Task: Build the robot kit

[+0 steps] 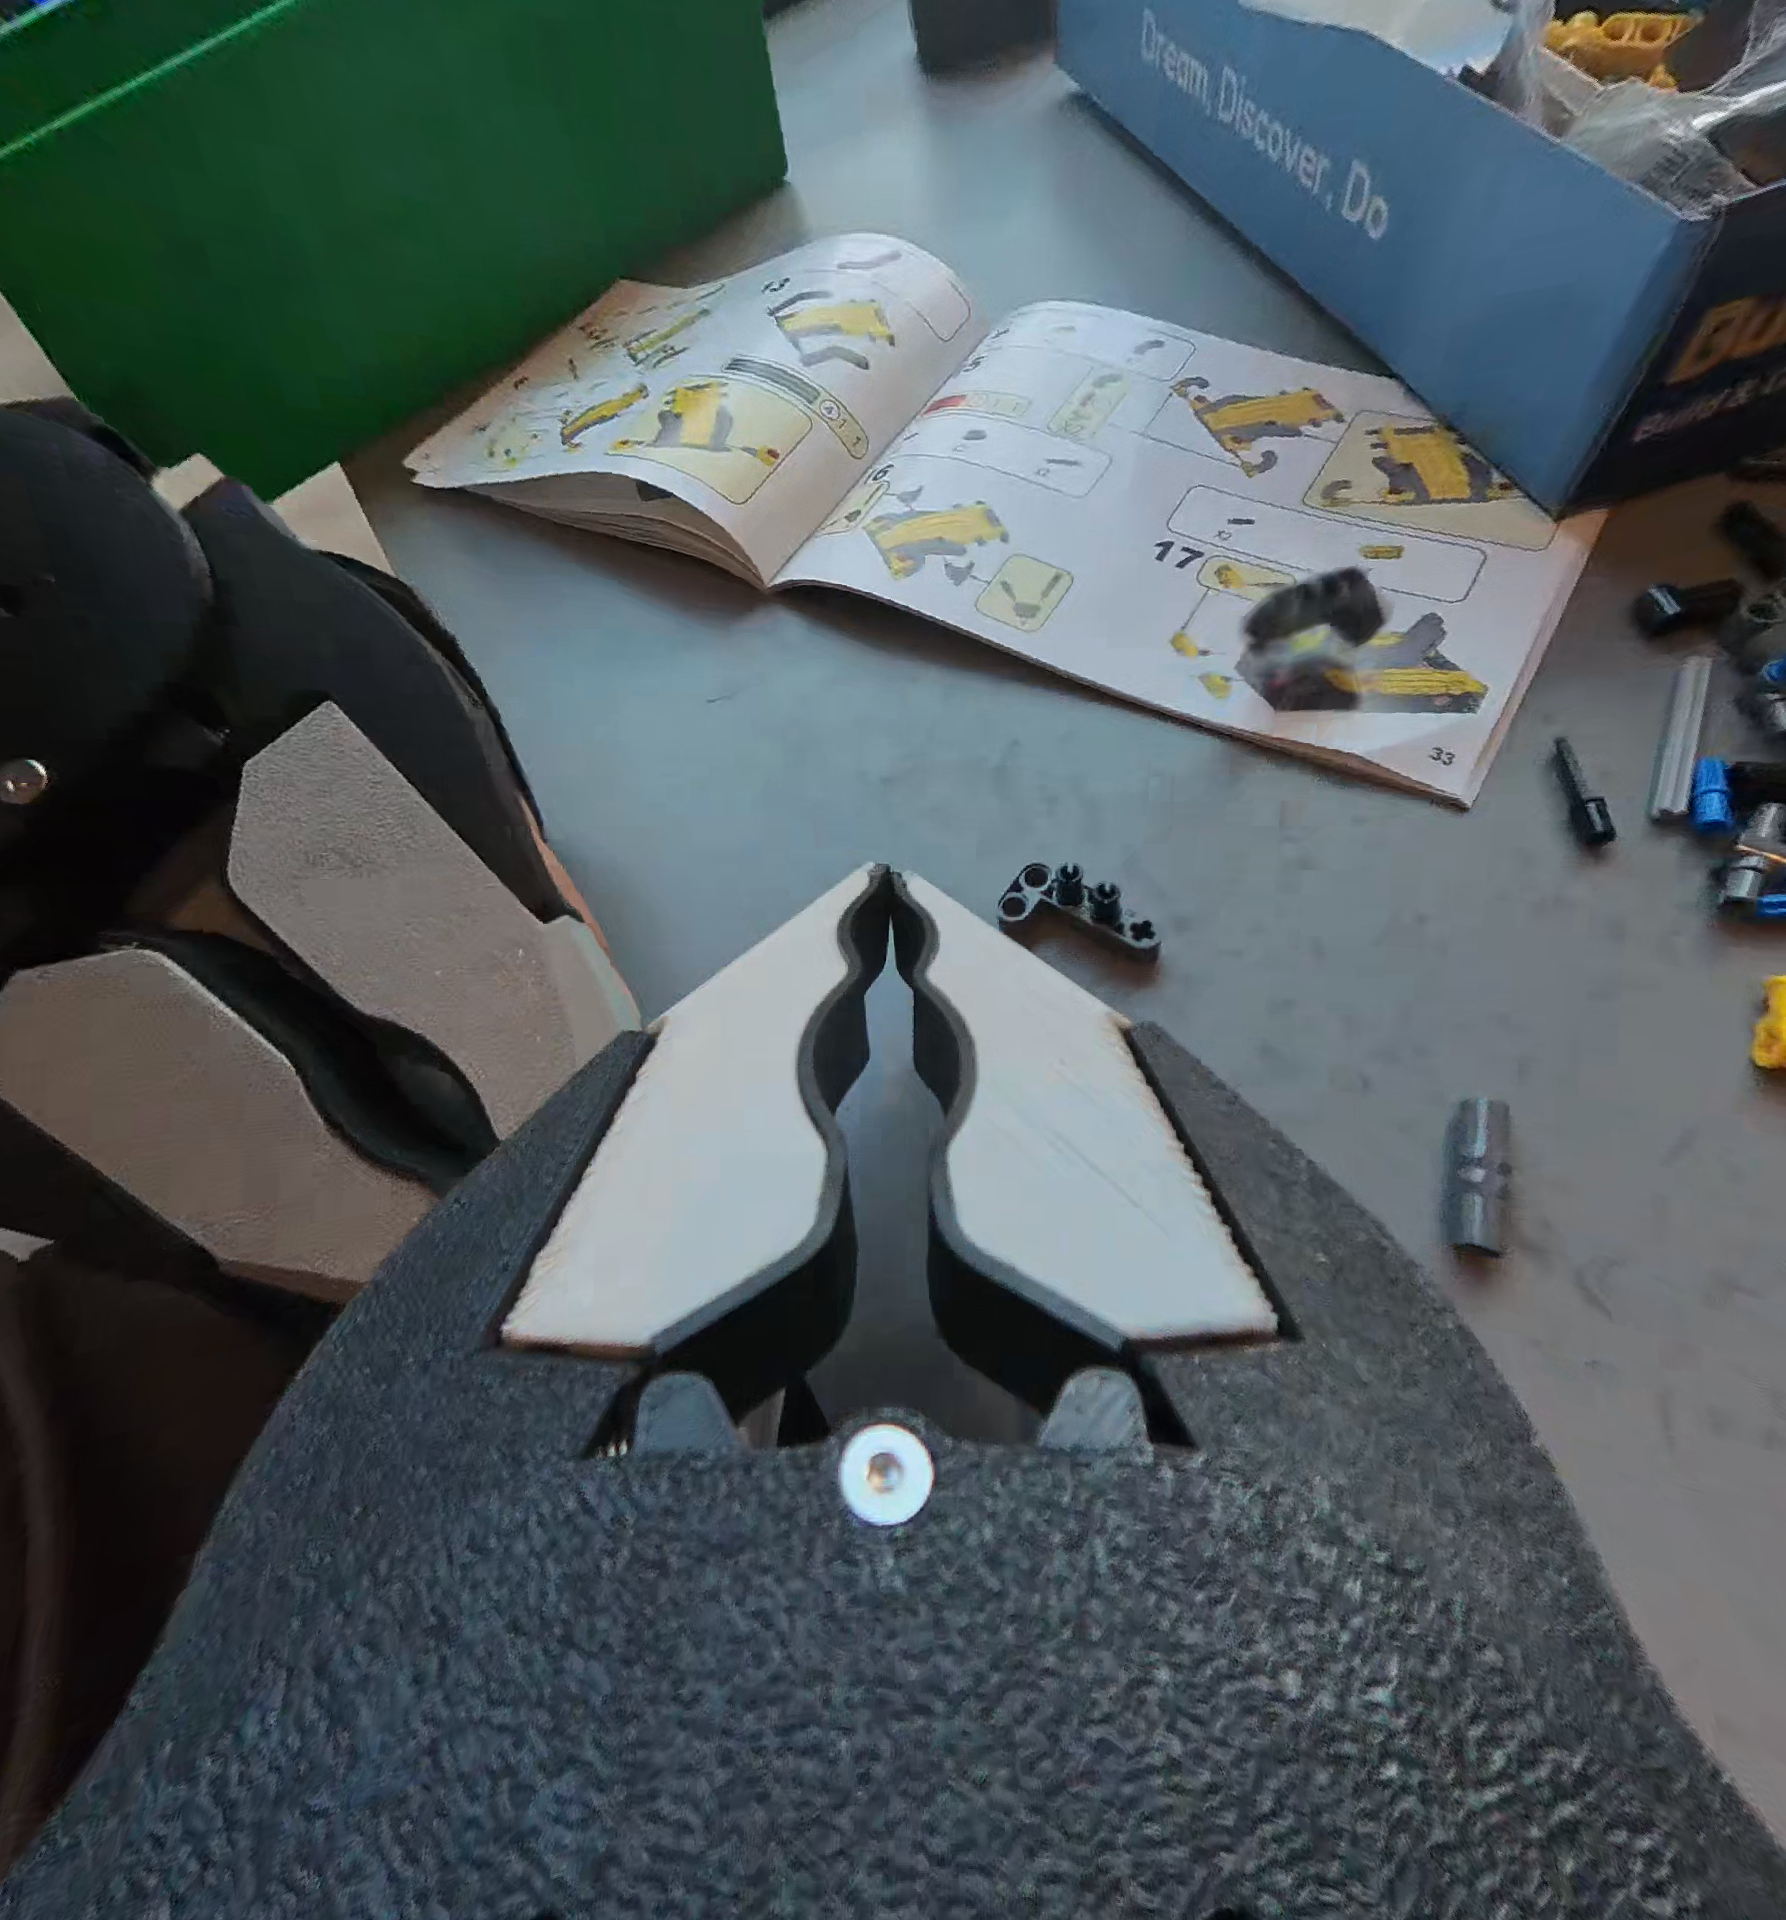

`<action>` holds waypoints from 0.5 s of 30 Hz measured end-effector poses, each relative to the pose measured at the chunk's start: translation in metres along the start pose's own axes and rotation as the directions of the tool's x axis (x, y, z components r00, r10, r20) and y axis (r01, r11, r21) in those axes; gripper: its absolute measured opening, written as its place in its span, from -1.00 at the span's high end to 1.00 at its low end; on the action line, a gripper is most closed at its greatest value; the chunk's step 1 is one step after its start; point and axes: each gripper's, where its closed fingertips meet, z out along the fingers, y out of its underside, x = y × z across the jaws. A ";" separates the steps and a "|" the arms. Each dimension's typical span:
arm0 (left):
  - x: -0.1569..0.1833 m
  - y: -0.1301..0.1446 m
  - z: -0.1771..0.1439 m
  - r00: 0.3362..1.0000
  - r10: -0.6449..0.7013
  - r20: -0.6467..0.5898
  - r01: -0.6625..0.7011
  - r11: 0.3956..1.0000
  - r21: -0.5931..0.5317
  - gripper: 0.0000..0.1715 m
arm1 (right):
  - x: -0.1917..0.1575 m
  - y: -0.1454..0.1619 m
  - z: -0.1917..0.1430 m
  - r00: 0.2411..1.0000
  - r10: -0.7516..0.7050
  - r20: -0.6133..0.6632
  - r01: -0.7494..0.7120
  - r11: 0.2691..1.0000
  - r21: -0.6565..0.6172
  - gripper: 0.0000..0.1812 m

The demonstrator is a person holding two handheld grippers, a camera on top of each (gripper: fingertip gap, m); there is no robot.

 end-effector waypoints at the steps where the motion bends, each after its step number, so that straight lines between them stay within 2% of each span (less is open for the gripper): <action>1: 0.002 0.002 -0.001 0.999 -0.032 -0.022 0.032 0.999 -0.004 1.00 | -0.001 0.003 0.000 1.000 -0.012 -0.004 0.012 1.000 -0.012 1.00; 4: 0.001 0.019 -0.003 0.999 -0.042 -0.011 0.042 0.998 -0.056 1.00 | 0.003 0.003 -0.011 0.996 -0.076 -0.036 0.077 0.997 0.012 1.00; 6: 0.006 0.031 -0.004 0.998 -0.055 -0.031 0.052 0.994 -0.093 1.00 | 0.012 0.003 -0.021 0.998 -0.045 -0.035 0.047 0.998 0.040 1.00; 9: 0.008 0.036 -0.005 0.997 -0.063 -0.046 0.058 0.993 -0.101 1.00 | 0.029 -0.001 -0.036 0.999 0.039 -0.034 -0.035 0.994 0.099 1.00; 13: 0.007 0.030 -0.011 0.991 -0.115 -0.069 0.109 0.990 -0.089 0.98 | 0.037 -0.004 -0.044 0.991 0.132 0.013 -0.132 0.982 0.135 1.00; 15: -0.011 0.018 -0.022 0.987 -0.160 -0.005 0.159 0.985 -0.068 0.88 | 0.037 -0.003 -0.043 0.986 0.160 0.037 -0.163 0.979 0.126 0.97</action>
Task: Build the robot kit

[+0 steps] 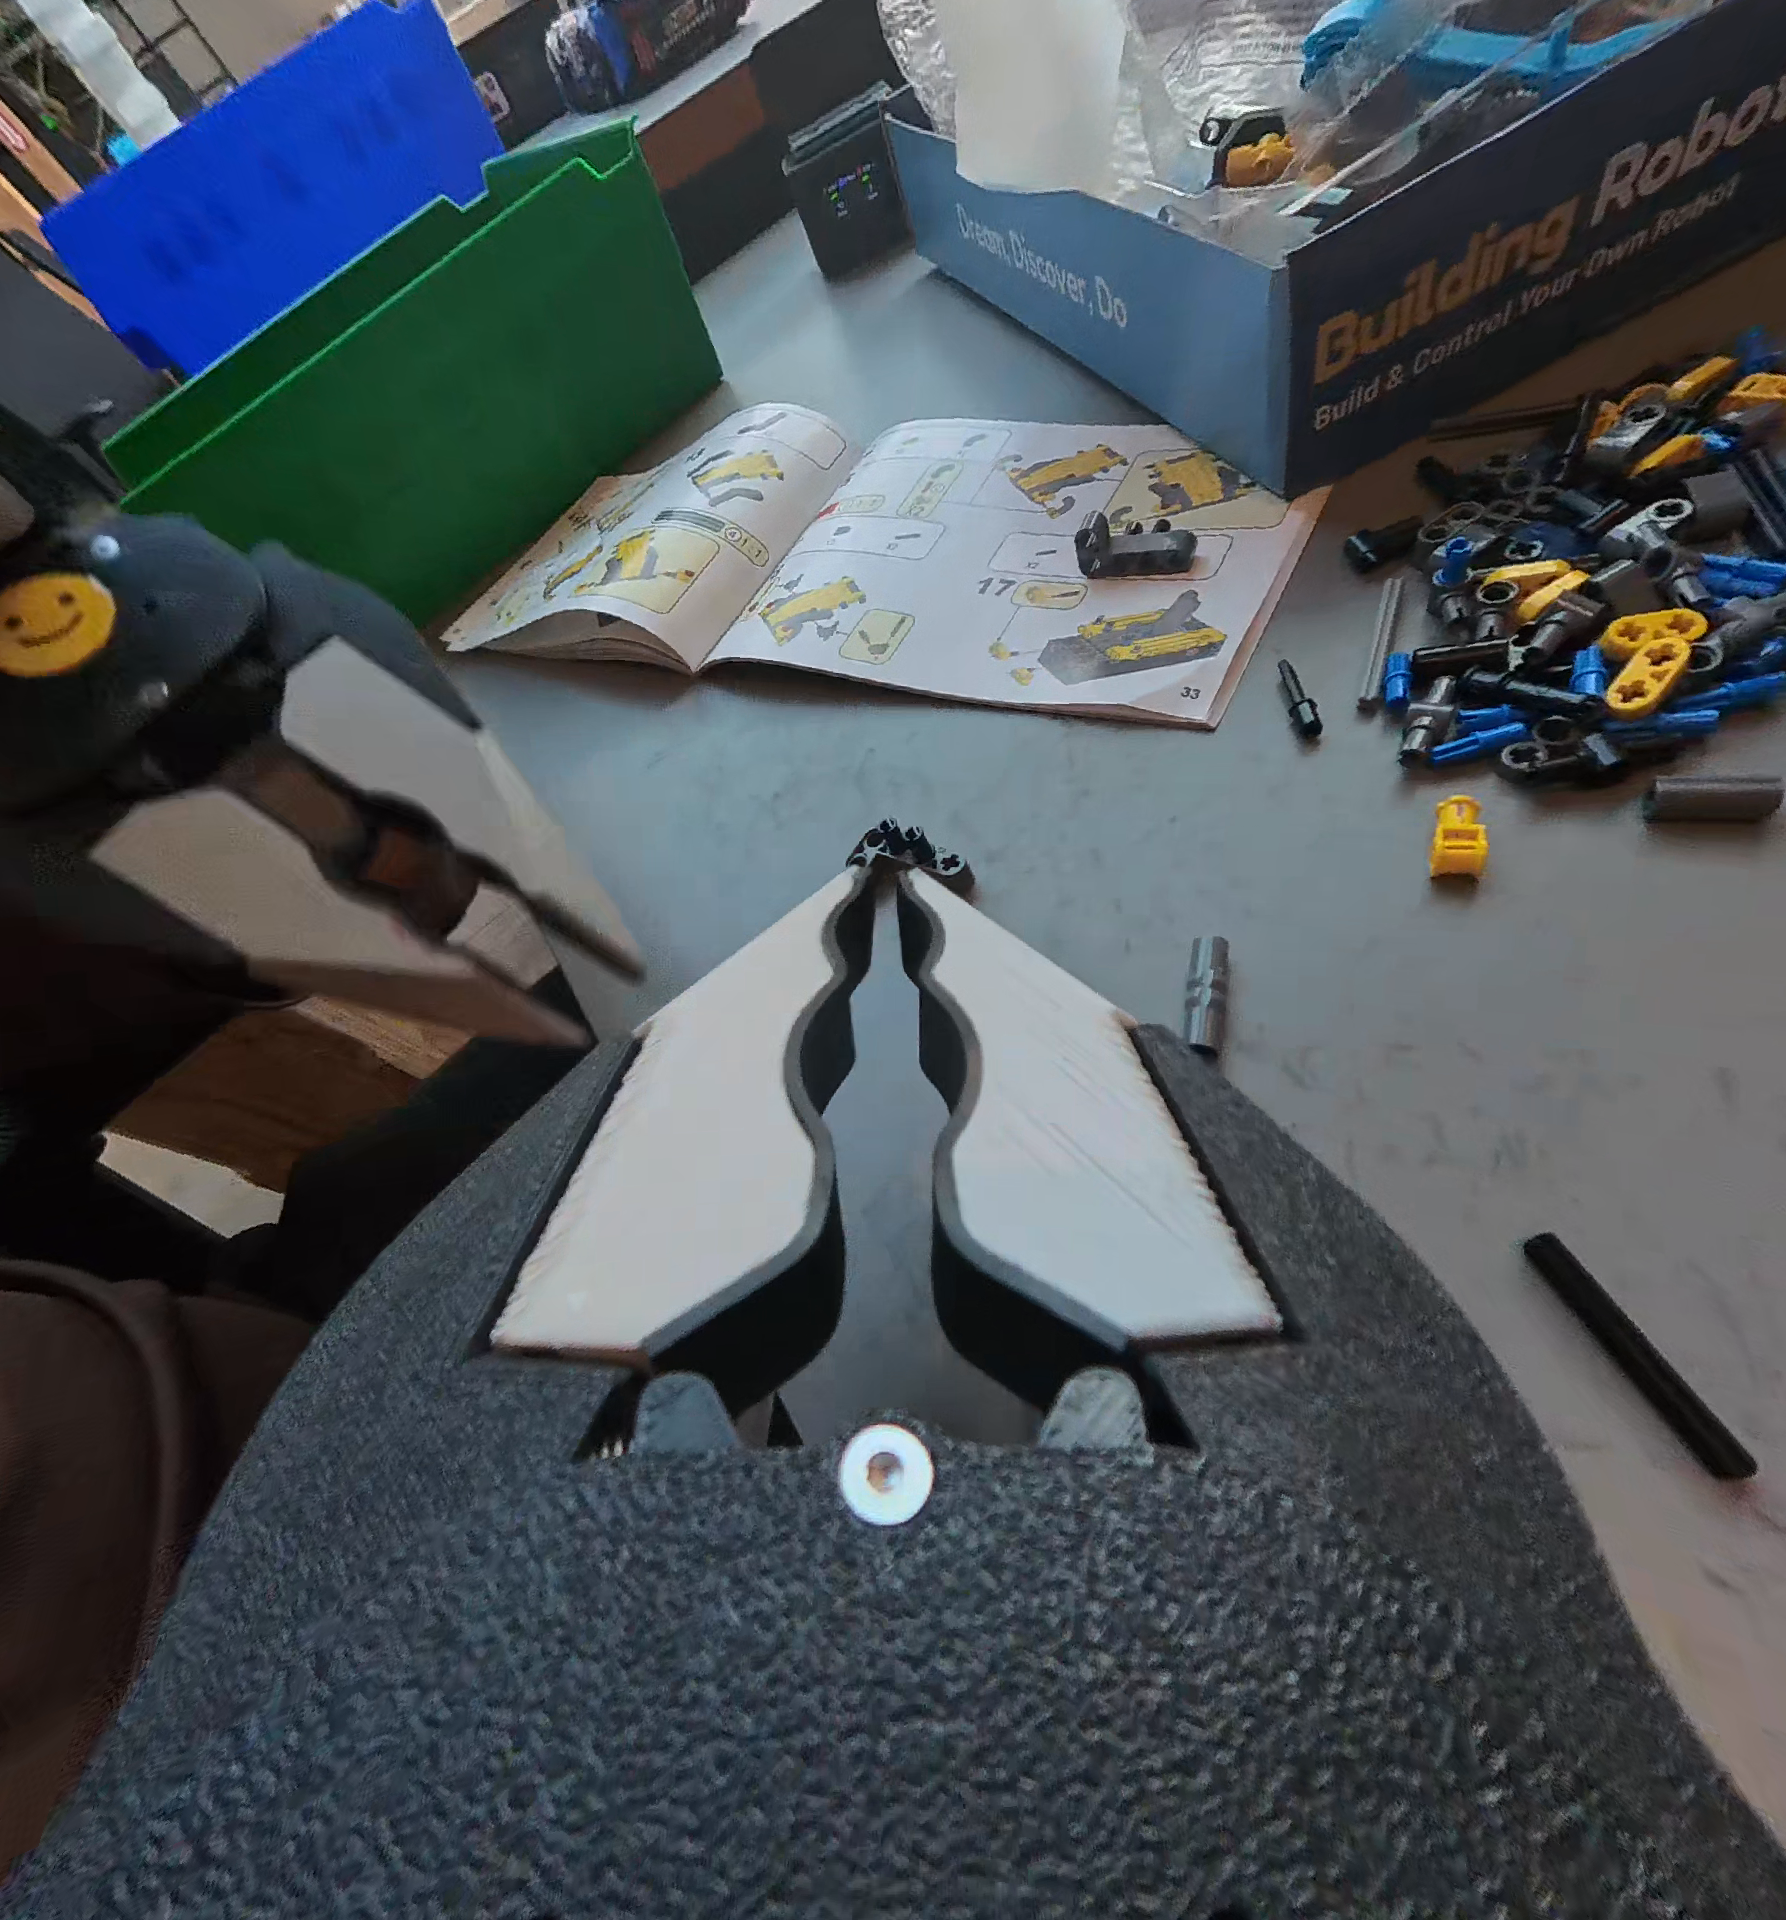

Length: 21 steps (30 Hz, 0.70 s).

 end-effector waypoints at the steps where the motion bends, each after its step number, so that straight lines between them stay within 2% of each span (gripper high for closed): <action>1: -0.019 -0.009 -0.009 0.997 -0.029 0.074 0.028 0.999 0.018 0.88 | 0.000 0.000 0.000 1.000 0.011 0.007 -0.011 1.000 -0.002 0.96; 3: -0.066 -0.020 -0.026 0.971 -0.076 0.225 0.070 0.997 0.032 0.87 | -0.001 0.000 0.001 1.000 0.018 0.015 -0.018 1.000 0.001 0.96; 5: -0.111 -0.018 -0.032 0.943 -0.074 0.326 0.086 0.996 -0.024 0.77 | -0.002 0.002 0.002 1.000 0.018 0.024 -0.018 1.000 -0.015 0.95; 8: -0.165 0.001 -0.017 0.921 -0.051 0.387 0.128 0.976 -0.174 0.68 | -0.003 0.003 0.003 0.999 0.016 0.029 -0.015 1.000 -0.020 0.93; 10: -0.187 0.009 -0.006 0.914 -0.040 0.404 0.142 0.964 -0.226 0.71 | -0.003 0.003 0.002 0.999 0.016 0.033 -0.016 1.000 -0.011 0.92; 14: -0.196 0.013 0.011 0.927 -0.075 0.368 0.187 0.942 -0.278 0.68 | -0.005 0.002 0.001 0.999 0.017 0.046 -0.017 1.000 -0.003 0.91; 16: -0.199 0.014 0.016 0.927 -0.060 0.369 0.182 0.935 -0.306 0.72 | -0.006 0.003 0.001 0.998 0.016 0.053 -0.015 1.000 -0.008 0.91; 18: -0.203 0.013 0.017 0.927 -0.058 0.371 0.186 0.930 -0.318 0.84 | -0.006 0.003 0.001 0.998 0.018 0.061 -0.017 1.000 -0.009 0.91; 21: -0.202 0.013 0.018 0.926 -0.082 0.369 0.207 0.927 -0.312 0.85 | -0.006 0.001 0.000 0.997 0.027 0.069 -0.027 1.000 -0.001 0.92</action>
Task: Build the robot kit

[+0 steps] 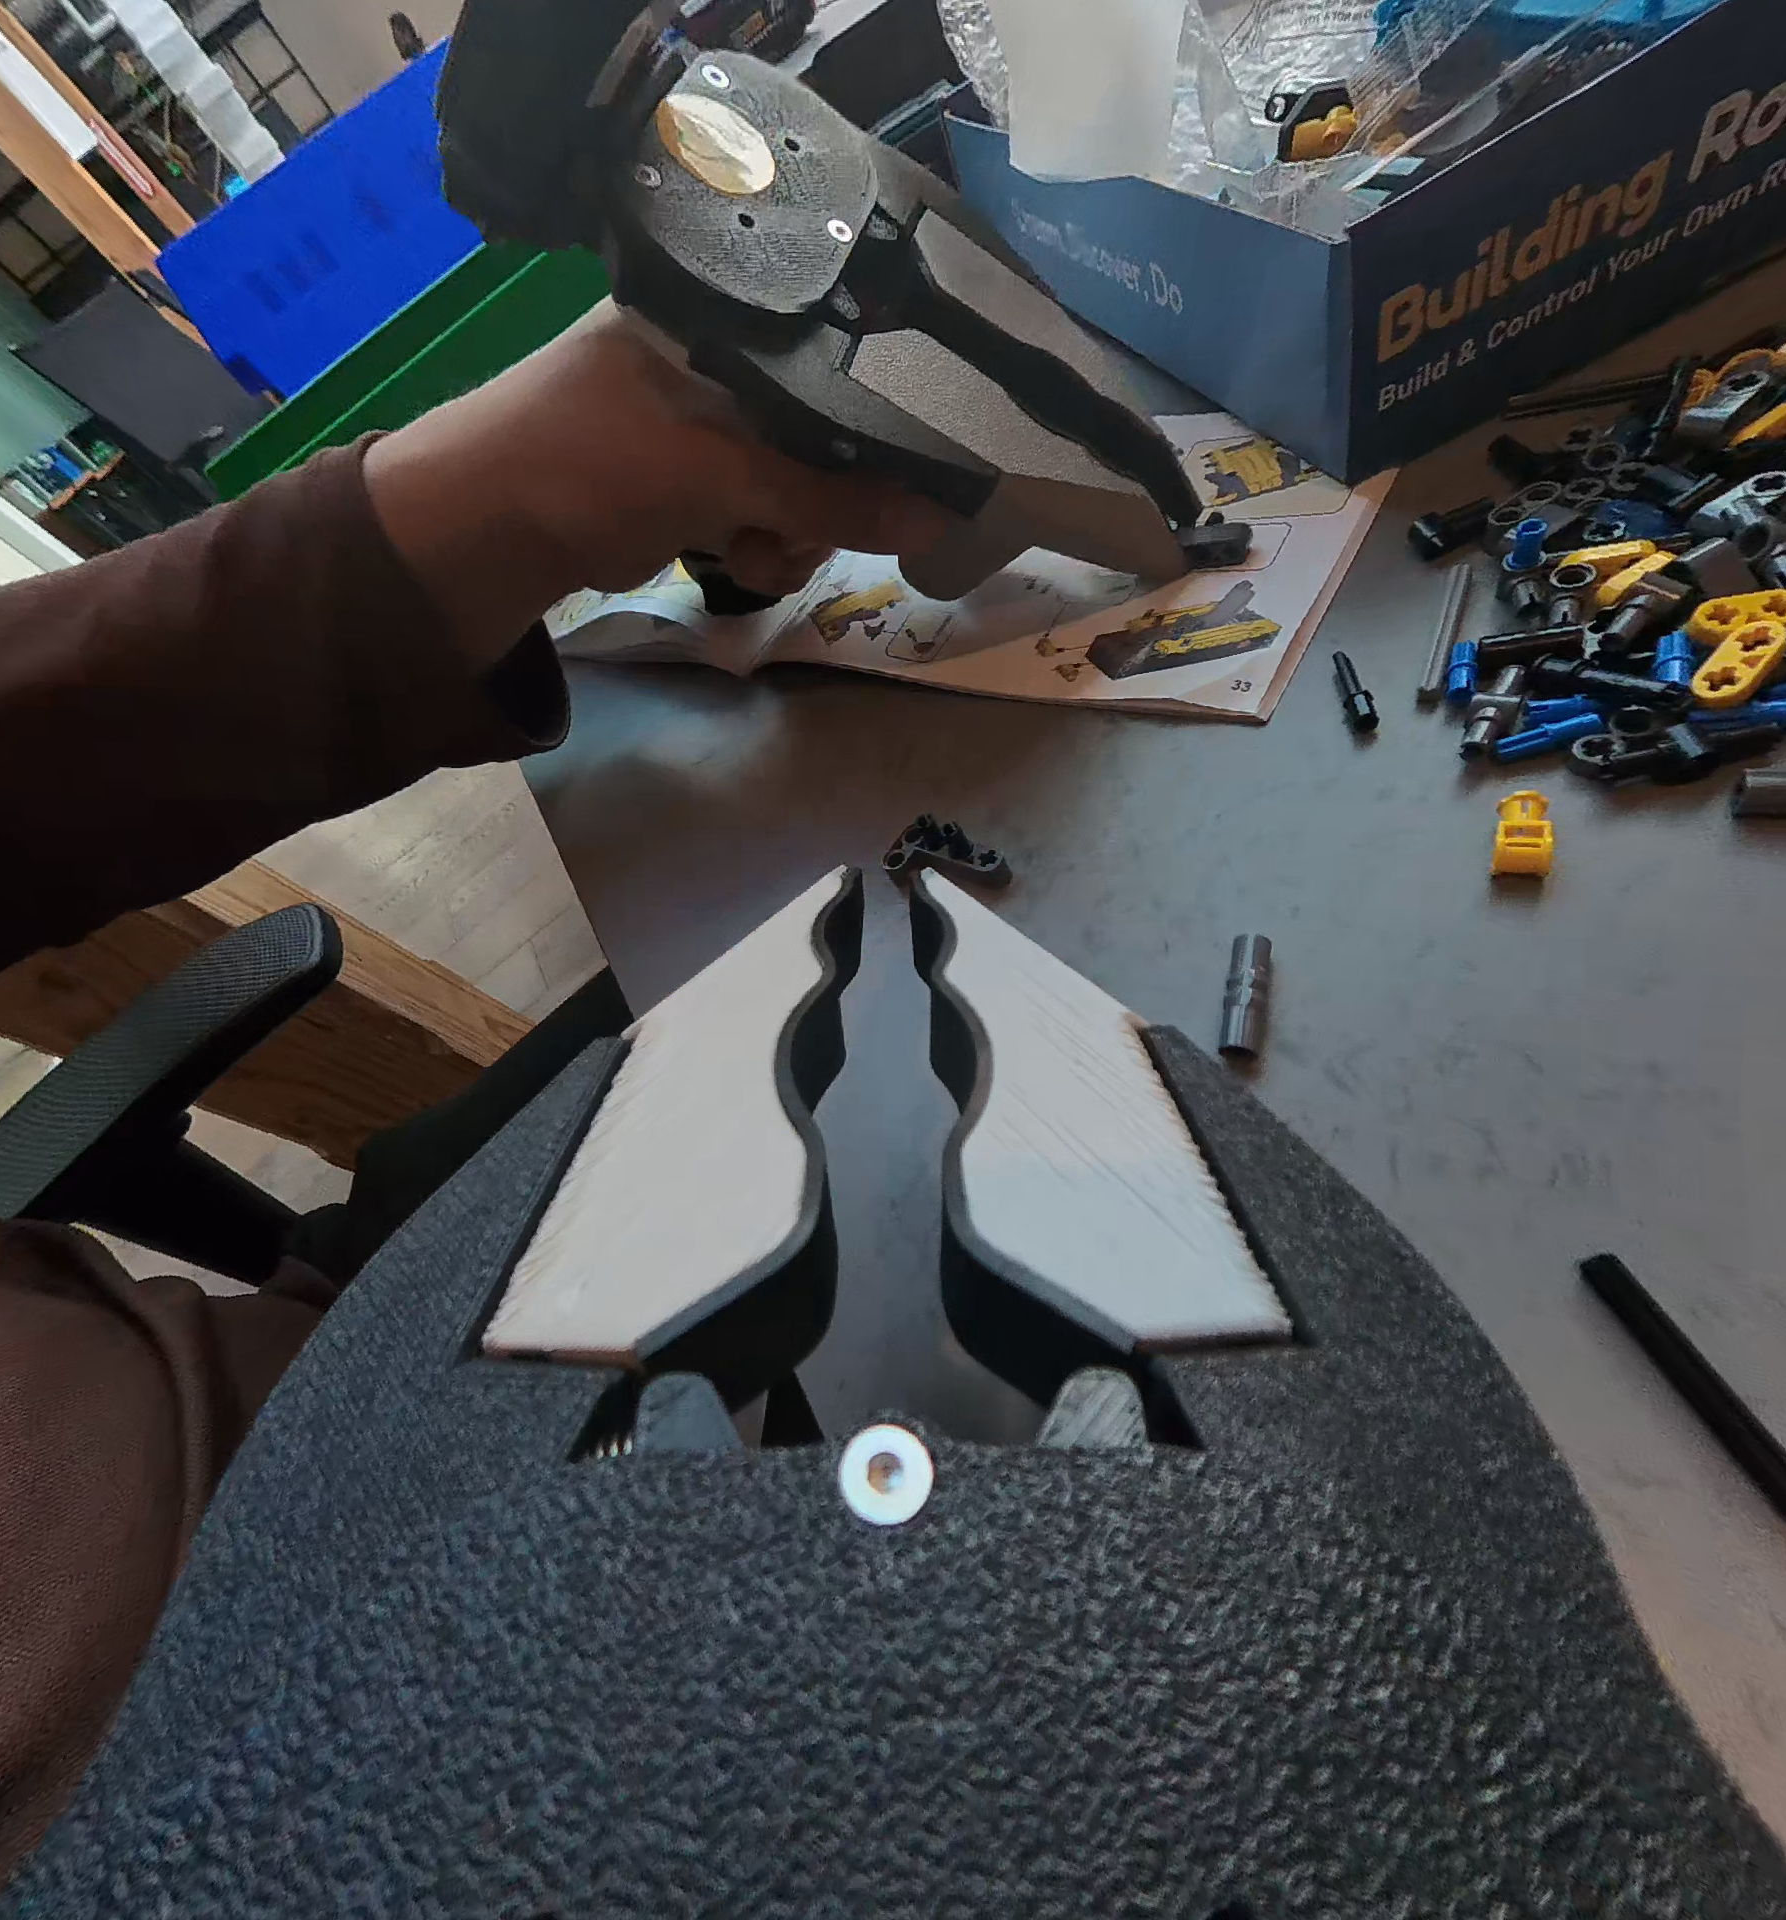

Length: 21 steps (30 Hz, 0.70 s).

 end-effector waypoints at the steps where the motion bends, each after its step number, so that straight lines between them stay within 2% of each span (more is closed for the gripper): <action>1: 0.001 0.001 -0.001 1.000 0.004 -0.001 -0.004 1.000 0.004 0.85 | 0.000 -0.001 -0.001 1.000 0.000 0.004 0.000 1.000 0.007 0.92; 6: 0.027 0.012 -0.015 0.998 0.018 -0.062 -0.017 1.000 0.024 0.85 | 0.002 -0.003 -0.006 1.000 -0.026 -0.002 0.026 1.000 0.010 0.90; 9: 0.051 0.018 -0.037 0.993 0.015 -0.114 -0.007 0.998 0.070 0.85 | 0.007 -0.001 -0.012 0.999 -0.034 -0.011 0.033 0.999 -0.017 0.90; 13: 0.076 0.040 -0.063 0.988 0.035 -0.152 -0.024 0.997 0.073 0.85 | 0.014 0.001 -0.014 0.998 -0.042 -0.044 0.040 0.997 -0.059 0.88; 17: 0.088 0.067 -0.067 0.987 0.082 -0.141 -0.077 0.996 0.040 0.85 | 0.007 0.004 -0.008 0.989 -0.136 -0.055 0.130 0.986 -0.106 0.83; 18: 0.091 0.067 -0.067 0.985 0.082 -0.154 -0.073 0.995 0.069 0.85 | 0.000 0.006 -0.004 0.984 -0.173 -0.041 0.167 0.978 -0.122 0.79; 21: 0.113 0.069 -0.072 0.957 0.068 -0.282 -0.039 0.993 0.108 0.85 | -0.018 0.019 0.013 0.942 -0.333 -0.030 0.321 0.925 -0.203 0.77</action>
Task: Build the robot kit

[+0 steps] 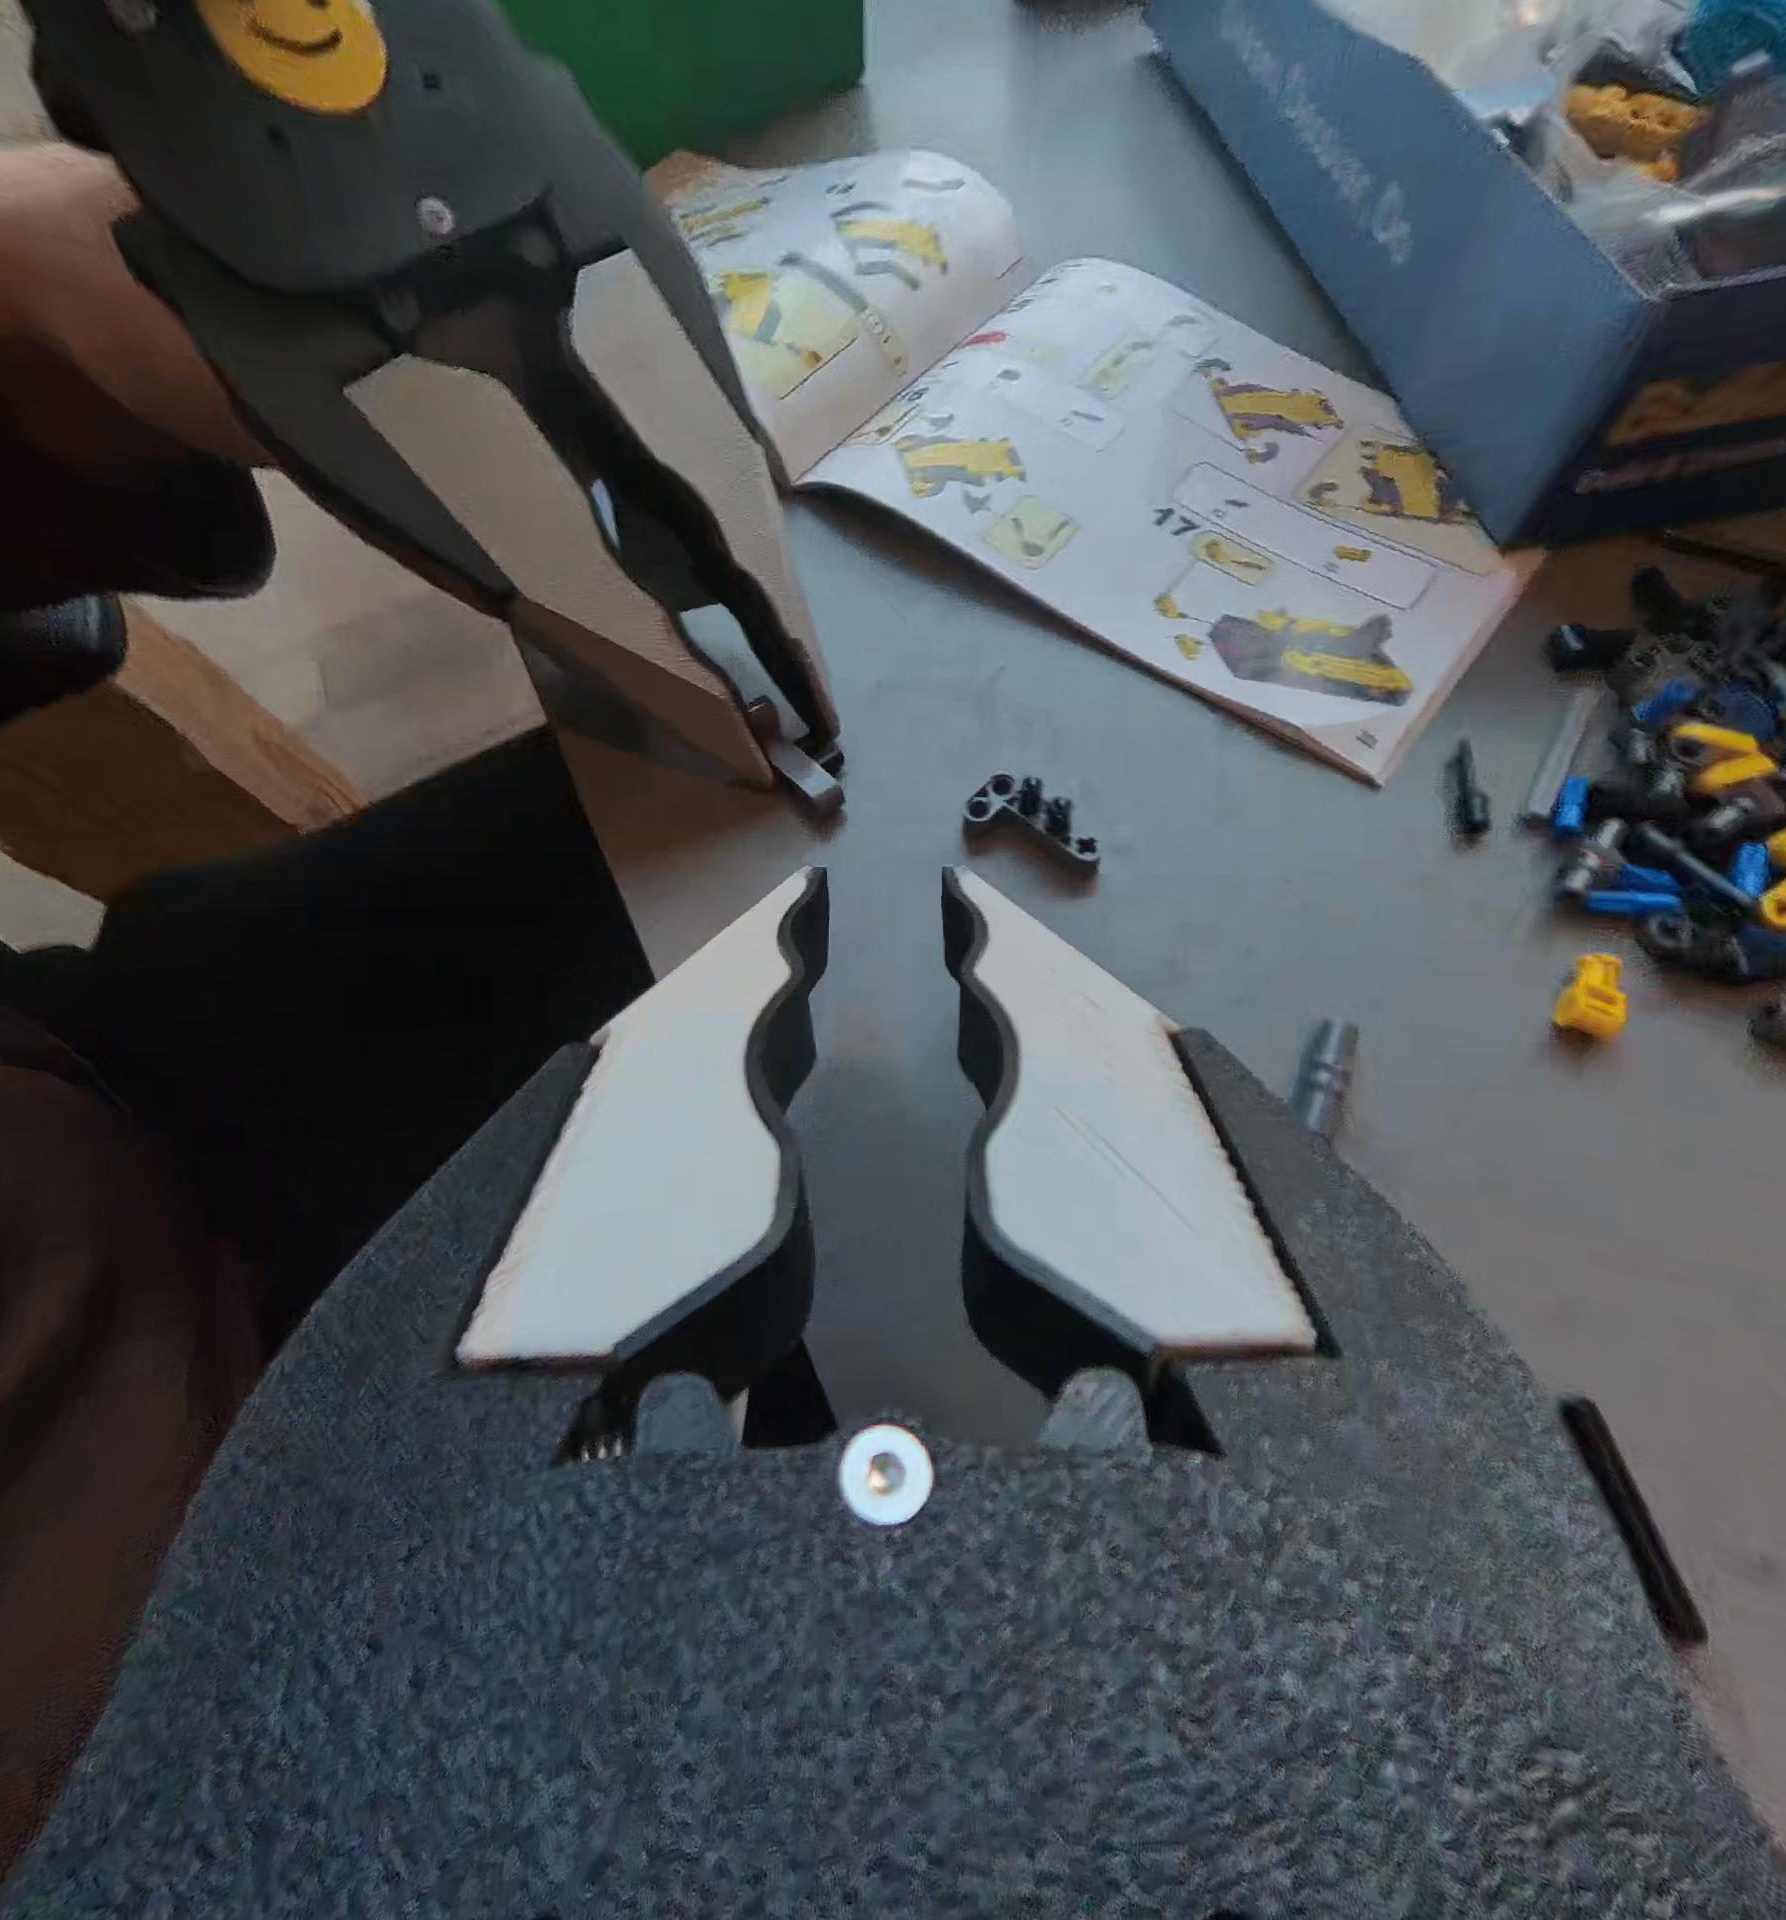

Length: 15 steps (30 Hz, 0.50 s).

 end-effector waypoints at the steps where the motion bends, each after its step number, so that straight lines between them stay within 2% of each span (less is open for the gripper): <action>1: 0.002 0.000 0.001 1.000 0.016 -0.005 -0.016 1.000 0.014 0.85 | -0.008 0.001 0.006 0.998 -0.059 0.001 0.059 0.998 -0.020 0.77; 5: 0.010 0.002 0.000 0.994 0.097 -0.043 -0.097 0.995 0.001 0.85 | -0.021 0.010 0.025 0.971 -0.237 -0.021 0.233 0.965 -0.118 0.77; 9: 0.010 0.002 -0.001 0.994 0.079 -0.073 -0.079 0.997 0.003 0.85 | -0.028 0.007 0.033 0.971 -0.239 0.002 0.237 0.963 -0.128 0.77; 15: 0.011 0.001 0.000 0.996 0.076 -0.056 -0.076 0.997 0.006 0.85 | -0.026 0.006 0.038 0.974 -0.228 -0.010 0.224 0.963 -0.151 0.79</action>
